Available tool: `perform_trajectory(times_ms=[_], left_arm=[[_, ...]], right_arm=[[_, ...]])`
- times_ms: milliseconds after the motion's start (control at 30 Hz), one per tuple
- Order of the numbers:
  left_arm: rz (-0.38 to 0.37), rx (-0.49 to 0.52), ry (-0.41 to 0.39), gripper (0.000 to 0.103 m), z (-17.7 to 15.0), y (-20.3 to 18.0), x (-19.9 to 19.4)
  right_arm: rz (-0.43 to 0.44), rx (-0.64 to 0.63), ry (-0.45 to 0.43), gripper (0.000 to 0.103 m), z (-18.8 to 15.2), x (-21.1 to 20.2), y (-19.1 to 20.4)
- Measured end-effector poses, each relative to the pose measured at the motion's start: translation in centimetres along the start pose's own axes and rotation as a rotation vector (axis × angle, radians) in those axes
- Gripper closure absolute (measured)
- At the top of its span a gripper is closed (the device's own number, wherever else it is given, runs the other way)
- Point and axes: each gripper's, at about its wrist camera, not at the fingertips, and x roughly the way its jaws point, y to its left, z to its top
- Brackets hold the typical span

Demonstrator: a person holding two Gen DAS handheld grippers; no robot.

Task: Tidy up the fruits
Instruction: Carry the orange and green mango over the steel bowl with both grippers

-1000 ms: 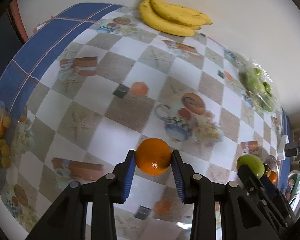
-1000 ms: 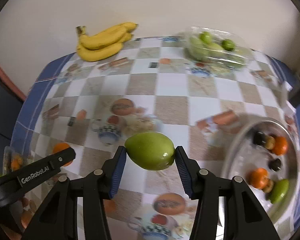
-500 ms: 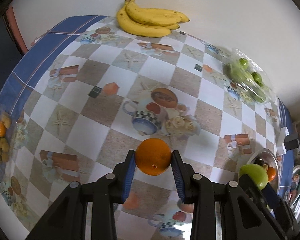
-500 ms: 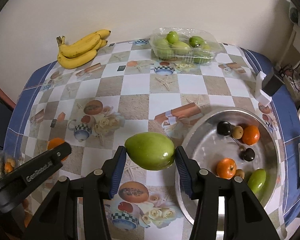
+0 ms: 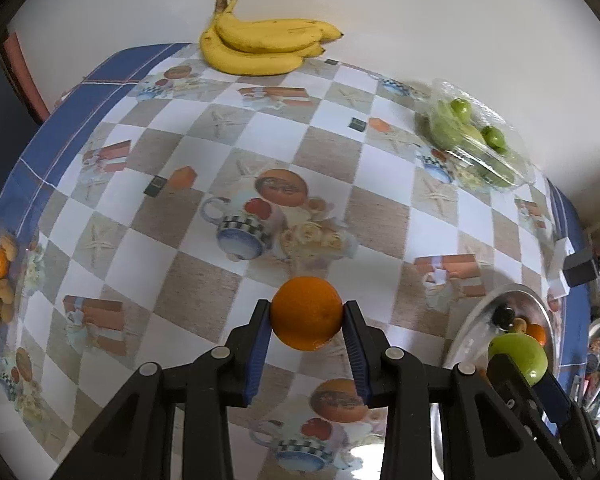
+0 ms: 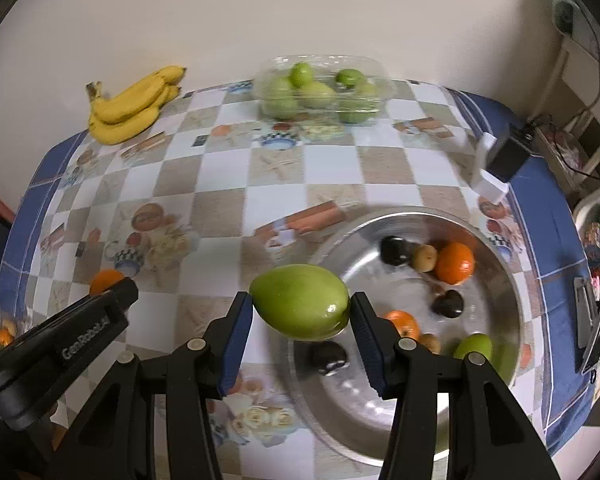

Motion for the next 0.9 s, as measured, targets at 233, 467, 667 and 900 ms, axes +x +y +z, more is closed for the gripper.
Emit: perform_trajectory(times_ms=[233, 467, 667, 900], left_arm=[[-0.025, 0.058, -0.008, 0.064, -0.6, -3.4, -0.3], [-0.049, 0.125, -0.006, 0.064, -1.4, -6.8, -0.3], [-0.073, 0.164, -0.005, 0.064, -1.9, -8.9, -0.6], [-0.104, 0.204, 0.012, 0.064, -2.5, -10.8, -0.1]], right_arm=[[-0.023, 0.053, 0.004, 0.051, 0.3, -0.1, -3.2], [-0.04, 0.121, 0.021, 0.051, 0.4, 0.2, -6.6], [-0.055, 0.158, 0.033, 0.051, 0.3, 0.5, -8.8], [-0.085, 0.16, 0.013, 0.051, 0.5, 0.0, -10.1]])
